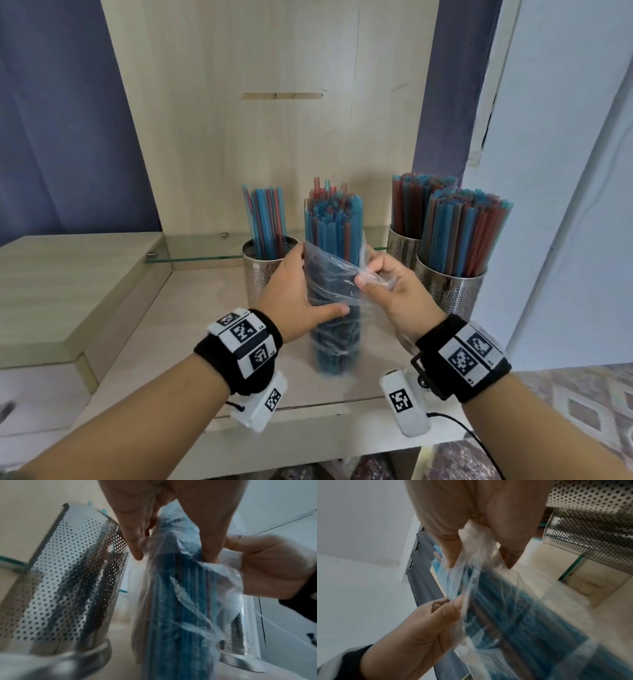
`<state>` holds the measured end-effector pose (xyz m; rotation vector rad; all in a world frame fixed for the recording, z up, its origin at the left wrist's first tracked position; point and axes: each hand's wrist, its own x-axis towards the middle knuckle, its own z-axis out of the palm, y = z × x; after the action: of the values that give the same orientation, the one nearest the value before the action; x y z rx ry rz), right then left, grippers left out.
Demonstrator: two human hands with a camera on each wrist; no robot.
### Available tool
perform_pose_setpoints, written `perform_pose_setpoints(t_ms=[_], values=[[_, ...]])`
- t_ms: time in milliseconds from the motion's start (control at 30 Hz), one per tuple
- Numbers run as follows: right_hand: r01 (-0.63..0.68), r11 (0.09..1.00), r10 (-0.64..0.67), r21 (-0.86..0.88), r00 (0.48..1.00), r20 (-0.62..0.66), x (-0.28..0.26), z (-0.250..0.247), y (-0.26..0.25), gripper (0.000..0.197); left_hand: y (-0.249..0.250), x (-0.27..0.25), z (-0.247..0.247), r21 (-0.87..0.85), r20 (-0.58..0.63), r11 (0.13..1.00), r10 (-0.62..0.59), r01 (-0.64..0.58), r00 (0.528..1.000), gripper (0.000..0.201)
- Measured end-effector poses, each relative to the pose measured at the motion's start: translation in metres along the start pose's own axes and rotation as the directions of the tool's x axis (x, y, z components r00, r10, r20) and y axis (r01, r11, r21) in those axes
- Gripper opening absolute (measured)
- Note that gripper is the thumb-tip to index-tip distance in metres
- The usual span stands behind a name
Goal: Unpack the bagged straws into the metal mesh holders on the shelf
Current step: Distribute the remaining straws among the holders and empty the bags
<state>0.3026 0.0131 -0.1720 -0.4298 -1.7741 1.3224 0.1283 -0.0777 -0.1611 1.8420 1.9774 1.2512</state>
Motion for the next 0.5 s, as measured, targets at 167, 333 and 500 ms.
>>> perform_pose_setpoints(t_ms=[167,333,500], values=[[0.013,0.996,-0.021,-0.083,0.995,-0.094,0.012,-0.007,-0.007,0.043,0.007,0.008,0.008,0.071,-0.057,0.997,-0.029,0.033,0.998,0.123],[-0.032,0.942,-0.016,-0.335,0.990,-0.138,0.031,0.000,0.001,0.028,0.009,0.013,0.017,0.034,-0.071,0.998,-0.042,0.044,0.997,0.119],[0.091,0.838,-0.102,-0.539,0.995,0.010,0.036,0.004,-0.004,0.051,0.003,0.013,0.023,-0.003,-0.132,0.995,-0.102,0.102,0.986,0.113]])
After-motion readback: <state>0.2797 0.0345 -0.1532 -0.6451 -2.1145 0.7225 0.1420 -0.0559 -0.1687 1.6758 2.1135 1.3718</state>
